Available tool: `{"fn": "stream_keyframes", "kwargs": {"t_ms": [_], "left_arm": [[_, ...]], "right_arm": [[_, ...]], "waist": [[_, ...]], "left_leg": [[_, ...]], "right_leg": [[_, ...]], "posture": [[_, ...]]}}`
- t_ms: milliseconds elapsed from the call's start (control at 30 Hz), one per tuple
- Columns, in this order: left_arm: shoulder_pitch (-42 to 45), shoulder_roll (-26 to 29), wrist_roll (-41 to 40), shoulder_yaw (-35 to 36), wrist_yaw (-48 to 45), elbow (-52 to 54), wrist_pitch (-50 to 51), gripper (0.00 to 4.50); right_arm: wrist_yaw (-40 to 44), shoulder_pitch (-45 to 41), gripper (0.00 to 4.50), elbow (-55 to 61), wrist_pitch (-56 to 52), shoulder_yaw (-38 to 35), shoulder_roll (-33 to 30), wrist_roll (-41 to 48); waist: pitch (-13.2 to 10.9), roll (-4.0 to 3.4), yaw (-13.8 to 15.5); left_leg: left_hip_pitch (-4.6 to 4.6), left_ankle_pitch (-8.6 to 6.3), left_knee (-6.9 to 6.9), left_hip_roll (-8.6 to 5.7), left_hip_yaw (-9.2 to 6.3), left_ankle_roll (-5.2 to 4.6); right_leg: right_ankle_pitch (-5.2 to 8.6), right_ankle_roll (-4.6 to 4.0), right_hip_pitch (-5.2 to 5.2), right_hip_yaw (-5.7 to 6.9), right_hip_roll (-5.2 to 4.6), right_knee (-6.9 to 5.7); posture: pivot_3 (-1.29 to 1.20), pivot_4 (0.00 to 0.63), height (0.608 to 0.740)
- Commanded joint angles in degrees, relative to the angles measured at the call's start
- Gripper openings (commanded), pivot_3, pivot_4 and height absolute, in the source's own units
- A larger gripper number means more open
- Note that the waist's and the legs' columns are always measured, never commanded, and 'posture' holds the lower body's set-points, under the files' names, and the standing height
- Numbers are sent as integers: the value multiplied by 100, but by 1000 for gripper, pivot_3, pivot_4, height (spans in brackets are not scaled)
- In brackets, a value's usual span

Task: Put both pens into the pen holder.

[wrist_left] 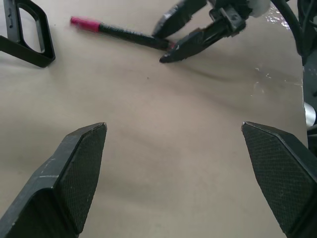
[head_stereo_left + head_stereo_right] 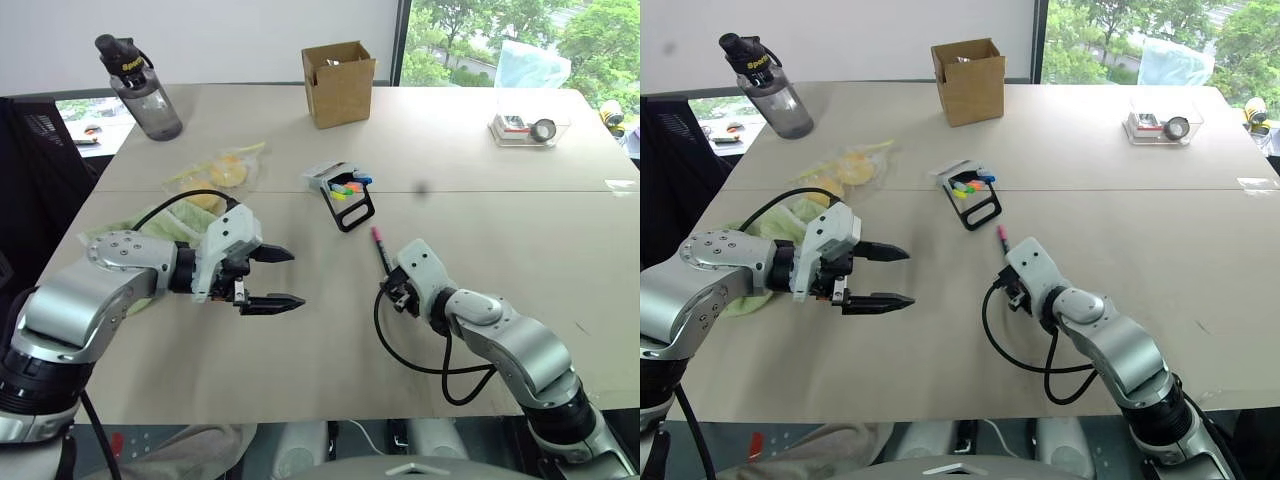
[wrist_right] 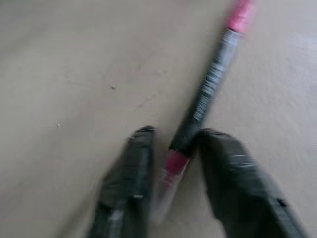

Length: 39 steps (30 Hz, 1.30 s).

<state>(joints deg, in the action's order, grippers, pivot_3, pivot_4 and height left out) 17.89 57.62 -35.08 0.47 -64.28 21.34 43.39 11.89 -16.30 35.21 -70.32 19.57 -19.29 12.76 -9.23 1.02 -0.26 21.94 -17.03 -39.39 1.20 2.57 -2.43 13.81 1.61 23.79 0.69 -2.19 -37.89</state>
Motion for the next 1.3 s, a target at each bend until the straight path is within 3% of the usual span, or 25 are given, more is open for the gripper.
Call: {"fn": "stream_keyframes", "kwargs": {"t_ms": [33, 200, 333, 467, 567, 767, 867, 1067, 1300], "left_arm": [[162, -193, -37, 50, 148, 107, -65, 4500], [204, -404, -42, -3, 237, 133, -27, 4500], [300, -1029, -263, -168, 542, 182, 123, 4500], [137, -1696, -234, -428, 907, 51, 259, 4500], [29, -2362, -497, -139, 1462, -101, 347, 4500], [431, -4807, -2289, 853, 3035, -657, 437, 4500], [524, -5457, -2855, 938, 3445, -744, 546, 4500], [488, -5879, -3263, 766, 3693, -809, 609, 4500], [396, -5804, -3109, 684, 3569, -850, 349, 4500]], "right_arm": [[-176, 64, 44, 60, -518, -300, -164, -145], [-186, 68, 13, 188, -801, -568, -142, -102], [299, 394, 13, 897, -1227, -1471, -519, 267], [1168, 968, 13, 1586, -839, -2412, -621, 1039], [1568, 1327, 13, 2006, -259, -2968, -283, 1605], [1772, 1725, 13, 2173, 892, -3250, 444, 2428], [1754, 1778, 13, 2110, 1048, -3335, 506, 2806], [1581, 1845, 13, 2065, 1179, -3439, 310, 3499], [1255, 1838, 13, 1949, 1295, -3410, 3, 4056]], "waist": [[1, 2, 10], [3, 5, 22], [2, 3, 108], [3, 6, 103], [0, 2, 17], [2, 10, 1], [4, 12, -21], [4, 12, -34], [4, 12, -33]], "left_leg": [[0, 0, 0, 0, 0, -1], [0, -1, 0, -1, 0, -1], [4, -1, 0, -1, -1, -2], [13, -7, -1, -5, -6, -12], [5, -11, 3, 5, -5, -18], [2, -10, -6, 9, -29, -17], [-2, -10, -9, -5, -26, -18], [-2, -9, -6, -2, -29, -16], [-3, -10, -6, -4, -27, -17]], "right_leg": [[0, 0, 0, 0, 0, 0], [0, 0, 0, 0, 0, 0], [0, 0, 0, 2, 0, 3], [-1, 2, 0, 5, -3, 13], [-1, 3, 1, -4, 10, 9], [-2, 3, -6, 13, 2, -6], [-2, 3, -14, 6, 0, -2], [-2, 2, -12, 7, 10, -2], [-1, 1, -13, 6, 15, -2]], "posture": [[0, 150, 736], [0, 150, 736], [0, 150, 736], [0, 150, 736], [0, 150, 736], [0, 150, 736], [0, 150, 736], [0, 150, 736], [0, 150, 736]]}}
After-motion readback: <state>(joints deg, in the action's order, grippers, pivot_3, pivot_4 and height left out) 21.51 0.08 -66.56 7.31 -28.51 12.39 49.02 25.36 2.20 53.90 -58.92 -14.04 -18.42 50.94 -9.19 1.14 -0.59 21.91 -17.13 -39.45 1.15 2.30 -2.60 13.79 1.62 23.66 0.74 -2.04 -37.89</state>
